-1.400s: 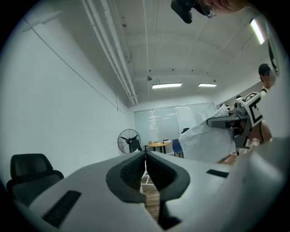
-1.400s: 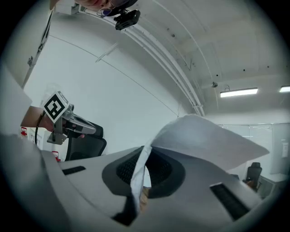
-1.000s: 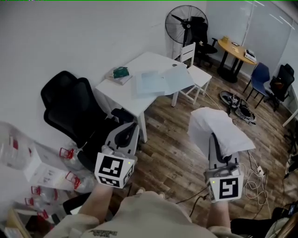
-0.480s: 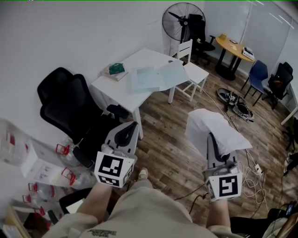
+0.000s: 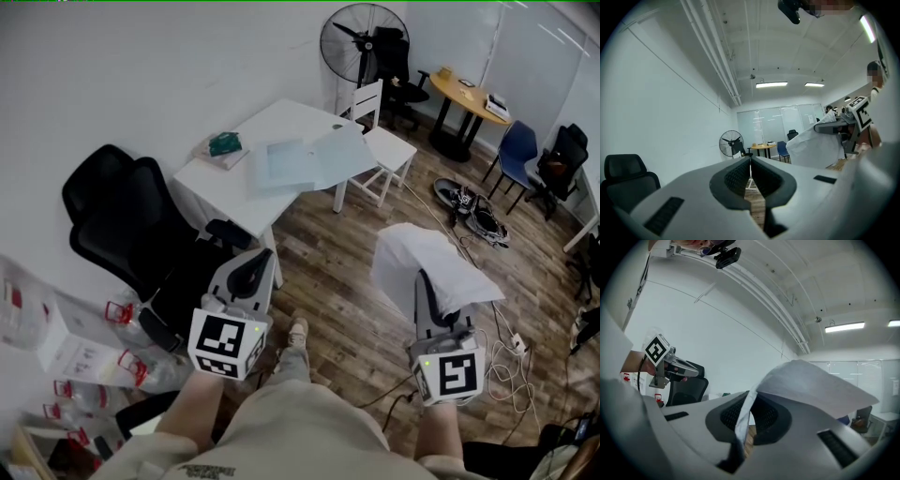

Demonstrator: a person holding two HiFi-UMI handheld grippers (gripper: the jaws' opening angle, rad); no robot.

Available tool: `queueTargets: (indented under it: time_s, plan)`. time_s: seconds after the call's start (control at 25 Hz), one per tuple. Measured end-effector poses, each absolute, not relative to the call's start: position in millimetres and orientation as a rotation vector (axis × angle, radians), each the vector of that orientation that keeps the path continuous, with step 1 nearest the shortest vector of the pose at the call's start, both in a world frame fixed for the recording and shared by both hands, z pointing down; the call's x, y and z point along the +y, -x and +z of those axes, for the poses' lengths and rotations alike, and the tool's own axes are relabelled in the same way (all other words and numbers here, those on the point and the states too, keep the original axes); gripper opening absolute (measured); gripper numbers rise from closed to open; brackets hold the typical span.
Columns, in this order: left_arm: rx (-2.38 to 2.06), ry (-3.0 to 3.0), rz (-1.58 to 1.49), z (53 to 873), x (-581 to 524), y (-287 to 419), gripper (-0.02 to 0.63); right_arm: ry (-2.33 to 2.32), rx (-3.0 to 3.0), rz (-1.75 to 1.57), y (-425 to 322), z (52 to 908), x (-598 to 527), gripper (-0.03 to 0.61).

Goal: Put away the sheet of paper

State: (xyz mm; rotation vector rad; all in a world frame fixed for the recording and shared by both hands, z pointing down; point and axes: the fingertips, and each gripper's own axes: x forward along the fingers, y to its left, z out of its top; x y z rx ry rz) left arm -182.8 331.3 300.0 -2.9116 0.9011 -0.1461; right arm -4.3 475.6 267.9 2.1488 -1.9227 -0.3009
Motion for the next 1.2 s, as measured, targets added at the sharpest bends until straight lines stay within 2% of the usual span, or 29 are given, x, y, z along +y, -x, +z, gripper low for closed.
queueTargets:
  time_s: [1.2]
  plan:
    - [0.902,2.989,-0.304,332,25,57,0.025,-2.094,-1.855,-0.107,-128,304,166,0.025]
